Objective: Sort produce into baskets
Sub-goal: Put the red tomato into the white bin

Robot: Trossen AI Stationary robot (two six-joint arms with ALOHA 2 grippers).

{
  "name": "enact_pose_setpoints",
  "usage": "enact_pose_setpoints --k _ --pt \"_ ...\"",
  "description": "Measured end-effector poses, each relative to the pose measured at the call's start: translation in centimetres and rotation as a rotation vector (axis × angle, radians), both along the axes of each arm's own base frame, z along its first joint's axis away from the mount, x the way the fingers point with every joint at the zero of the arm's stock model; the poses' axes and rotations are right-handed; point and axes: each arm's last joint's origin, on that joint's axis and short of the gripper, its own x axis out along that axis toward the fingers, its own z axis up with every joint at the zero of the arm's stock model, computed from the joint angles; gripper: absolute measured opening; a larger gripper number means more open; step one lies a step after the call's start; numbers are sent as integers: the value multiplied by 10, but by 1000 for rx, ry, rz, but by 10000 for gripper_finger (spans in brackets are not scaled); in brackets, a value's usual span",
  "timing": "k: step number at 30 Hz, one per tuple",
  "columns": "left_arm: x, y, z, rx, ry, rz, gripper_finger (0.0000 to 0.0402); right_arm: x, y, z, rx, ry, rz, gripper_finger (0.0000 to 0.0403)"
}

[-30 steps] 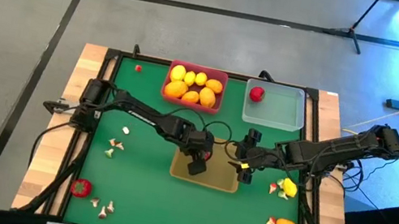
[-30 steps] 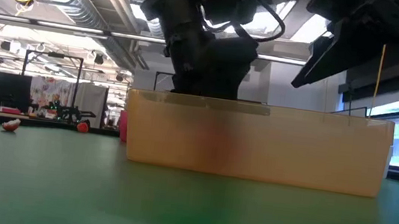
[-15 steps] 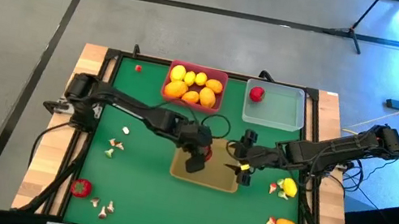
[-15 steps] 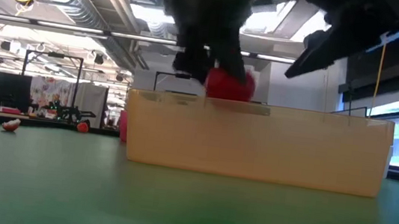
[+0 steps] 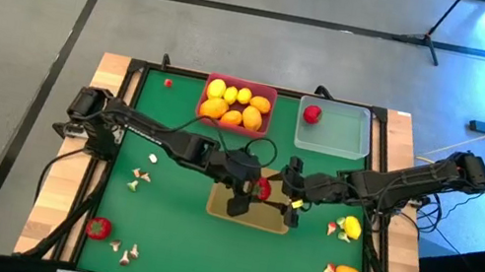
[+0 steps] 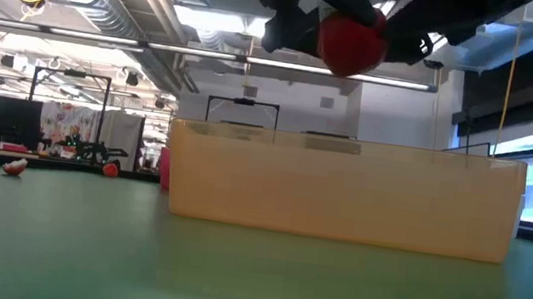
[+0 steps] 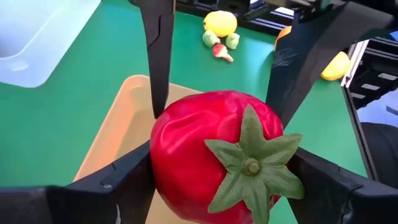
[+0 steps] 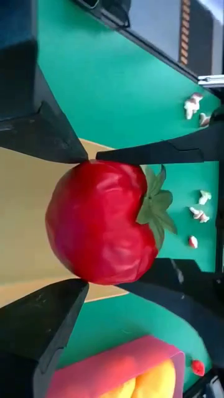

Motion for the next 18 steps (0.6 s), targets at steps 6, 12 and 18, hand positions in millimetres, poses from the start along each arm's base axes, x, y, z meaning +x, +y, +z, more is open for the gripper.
enact_pose_setpoints --k 6,12,18 --pt "0 0 0 1 -7 -3 293 3 0 -1 -32 -17 5 312" --pt "0 -3 1 14 -14 -21 294 3 1 0 -41 -24 25 312" --pt "1 -3 2 0 -25 -26 294 4 2 0 -5 -29 38 316"
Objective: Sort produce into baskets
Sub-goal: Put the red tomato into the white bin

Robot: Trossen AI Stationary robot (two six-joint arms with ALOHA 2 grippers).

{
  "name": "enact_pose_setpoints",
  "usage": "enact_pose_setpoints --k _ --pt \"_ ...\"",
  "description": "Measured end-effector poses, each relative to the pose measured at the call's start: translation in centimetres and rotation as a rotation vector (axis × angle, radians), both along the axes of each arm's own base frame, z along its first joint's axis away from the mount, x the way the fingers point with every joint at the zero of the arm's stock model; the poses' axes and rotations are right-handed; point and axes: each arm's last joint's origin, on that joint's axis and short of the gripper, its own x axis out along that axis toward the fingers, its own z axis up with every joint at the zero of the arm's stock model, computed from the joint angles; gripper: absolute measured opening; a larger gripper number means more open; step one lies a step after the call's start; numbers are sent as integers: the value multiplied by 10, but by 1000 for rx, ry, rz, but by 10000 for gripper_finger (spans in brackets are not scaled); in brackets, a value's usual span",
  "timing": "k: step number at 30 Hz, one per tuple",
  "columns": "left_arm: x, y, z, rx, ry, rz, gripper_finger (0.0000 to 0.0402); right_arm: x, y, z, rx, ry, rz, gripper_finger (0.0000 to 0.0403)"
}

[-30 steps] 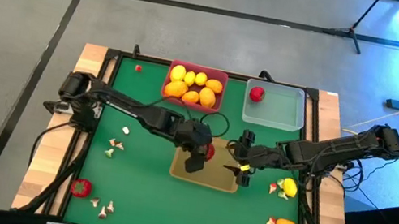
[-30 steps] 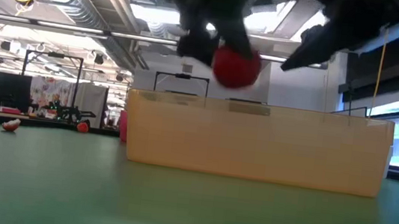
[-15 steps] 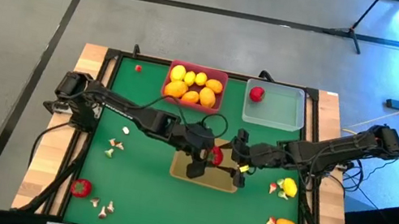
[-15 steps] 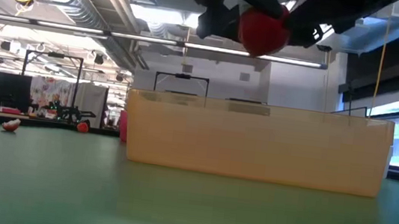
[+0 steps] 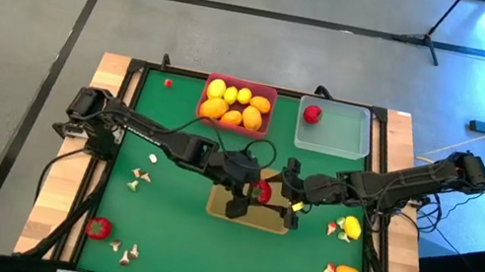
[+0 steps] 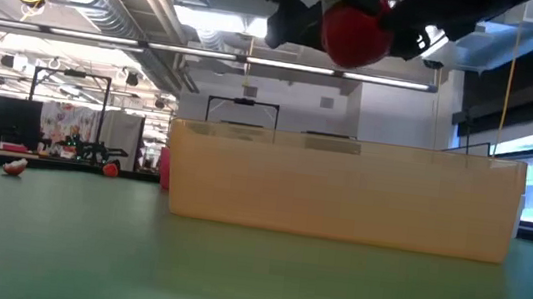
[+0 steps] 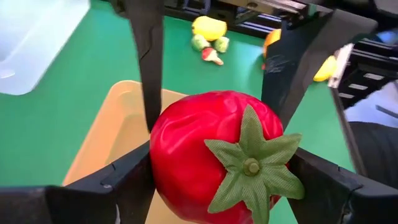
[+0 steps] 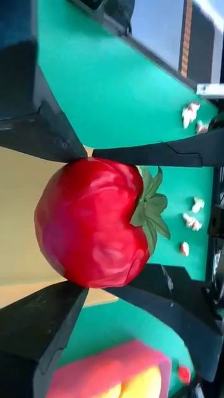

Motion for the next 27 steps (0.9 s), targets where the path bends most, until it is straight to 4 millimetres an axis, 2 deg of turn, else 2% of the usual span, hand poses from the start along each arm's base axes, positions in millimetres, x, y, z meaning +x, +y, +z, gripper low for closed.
enact_pose_setpoints --k 9,12,15,21,27 --pt "1 2 1 2 -17 22 294 5 0 -3 -8 -16 -35 379" --pt "3 2 6 3 -58 18 294 7 1 -1 -7 -39 -28 385" --pt "4 2 7 13 -69 12 294 7 1 -1 -18 -38 -19 366" --pt "3 3 6 29 -58 15 293 6 0 -2 -65 -28 -35 286" --pt "3 3 6 37 -60 59 295 5 -1 -3 -82 -20 -43 285"
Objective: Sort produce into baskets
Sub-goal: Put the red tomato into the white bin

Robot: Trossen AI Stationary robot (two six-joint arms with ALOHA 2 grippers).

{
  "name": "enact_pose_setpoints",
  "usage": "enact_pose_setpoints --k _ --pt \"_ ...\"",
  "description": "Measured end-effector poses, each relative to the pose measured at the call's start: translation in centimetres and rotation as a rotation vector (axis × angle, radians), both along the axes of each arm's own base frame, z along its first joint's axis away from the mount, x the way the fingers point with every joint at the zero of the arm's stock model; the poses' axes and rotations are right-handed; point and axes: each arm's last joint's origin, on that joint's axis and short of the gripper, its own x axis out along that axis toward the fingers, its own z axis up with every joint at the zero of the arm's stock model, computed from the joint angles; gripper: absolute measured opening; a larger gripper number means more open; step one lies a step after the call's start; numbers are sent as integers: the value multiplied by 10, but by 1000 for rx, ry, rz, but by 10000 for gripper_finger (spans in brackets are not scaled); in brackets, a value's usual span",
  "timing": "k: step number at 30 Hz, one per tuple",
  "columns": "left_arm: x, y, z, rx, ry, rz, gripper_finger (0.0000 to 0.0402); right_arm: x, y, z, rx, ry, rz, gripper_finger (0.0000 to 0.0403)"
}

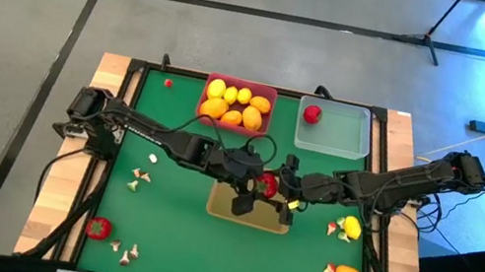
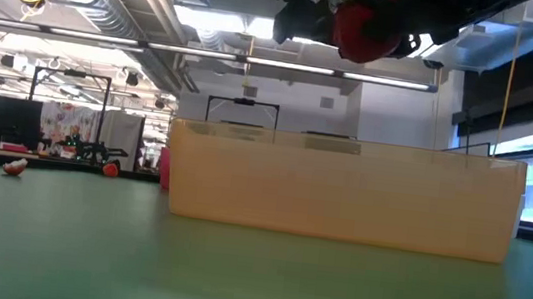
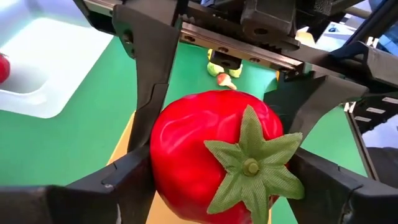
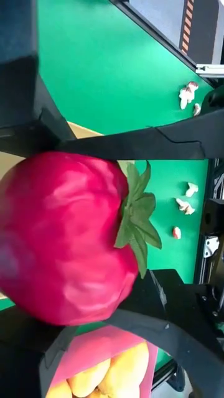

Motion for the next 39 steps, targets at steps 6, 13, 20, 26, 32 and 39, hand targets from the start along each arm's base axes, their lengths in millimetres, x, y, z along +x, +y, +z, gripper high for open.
enact_pose_setpoints --k 6,13,20,26,32,39 --pt "0 2 0 -29 -2 47 326 -1 -1 0 -14 6 -9 299" --pt "-5 7 13 26 -36 39 330 -10 -5 10 -69 -10 -62 281" --pt "-27 16 37 100 -13 34 324 -25 -13 17 -148 11 -149 286" --pt "-41 30 40 134 81 49 323 -37 -29 25 -214 26 -298 284" --pt "-45 45 30 155 189 90 323 -42 -71 19 -243 133 -499 284" --pt "-45 64 14 229 263 75 323 -55 -133 9 -187 275 -722 284"
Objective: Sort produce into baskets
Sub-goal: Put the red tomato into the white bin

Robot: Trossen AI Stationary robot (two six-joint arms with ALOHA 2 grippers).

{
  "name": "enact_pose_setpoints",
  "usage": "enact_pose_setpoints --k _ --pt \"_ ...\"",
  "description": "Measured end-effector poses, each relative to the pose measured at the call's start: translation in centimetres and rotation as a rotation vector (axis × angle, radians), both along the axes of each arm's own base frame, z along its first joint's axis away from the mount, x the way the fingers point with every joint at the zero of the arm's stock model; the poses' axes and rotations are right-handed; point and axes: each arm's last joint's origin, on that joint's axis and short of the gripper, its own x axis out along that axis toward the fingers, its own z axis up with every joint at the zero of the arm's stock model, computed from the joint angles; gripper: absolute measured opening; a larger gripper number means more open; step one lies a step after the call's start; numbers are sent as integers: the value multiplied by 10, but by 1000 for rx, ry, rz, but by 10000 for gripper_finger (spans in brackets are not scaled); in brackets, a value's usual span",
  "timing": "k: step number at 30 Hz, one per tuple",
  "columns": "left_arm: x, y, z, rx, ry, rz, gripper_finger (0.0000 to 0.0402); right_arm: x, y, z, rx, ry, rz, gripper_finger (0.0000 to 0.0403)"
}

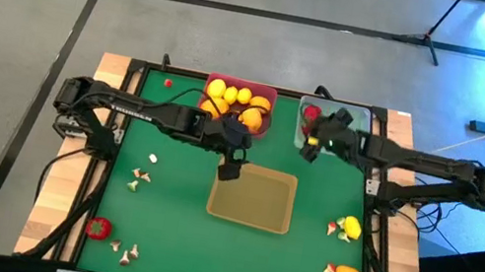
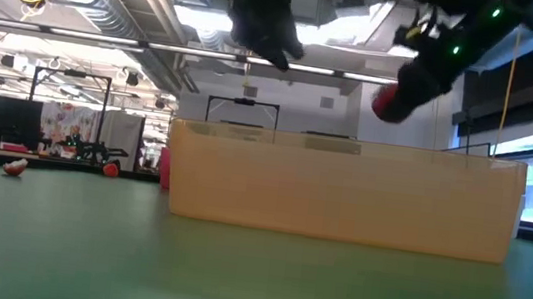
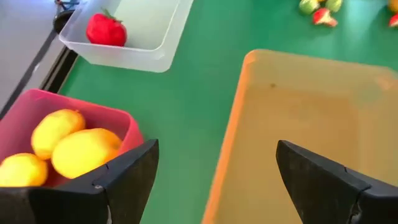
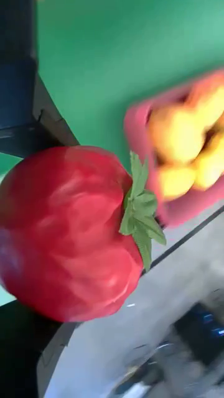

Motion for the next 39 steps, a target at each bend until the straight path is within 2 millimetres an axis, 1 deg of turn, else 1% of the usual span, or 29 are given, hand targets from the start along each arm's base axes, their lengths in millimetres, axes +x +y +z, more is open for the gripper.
enact_pose_setpoints --k 2,4,8,13,16,20,24,33,39 --pt "-1 8 -6 14 7 7 323 -5 -16 -3 45 21 -25 285" --pt "-3 16 -11 15 27 28 323 -7 -30 -6 101 -12 -29 285" --pt "-6 27 -22 4 33 70 323 -16 -53 -22 239 -45 -23 285" --pt "-7 31 -25 -3 43 87 323 -23 -73 -46 352 -29 -70 286" --pt "-7 31 -25 -3 43 85 323 -22 -81 -58 388 -33 -83 286" --pt "-7 30 -25 -4 43 83 323 -17 -85 -74 419 -2 -87 290" --pt "-7 30 -25 -4 43 84 323 -13 -88 -83 424 26 -81 306" --pt "-7 30 -25 -13 35 94 323 -12 -88 -87 429 43 -77 345" --pt "-7 30 -25 -20 33 101 323 -12 -89 -86 422 43 -72 384"
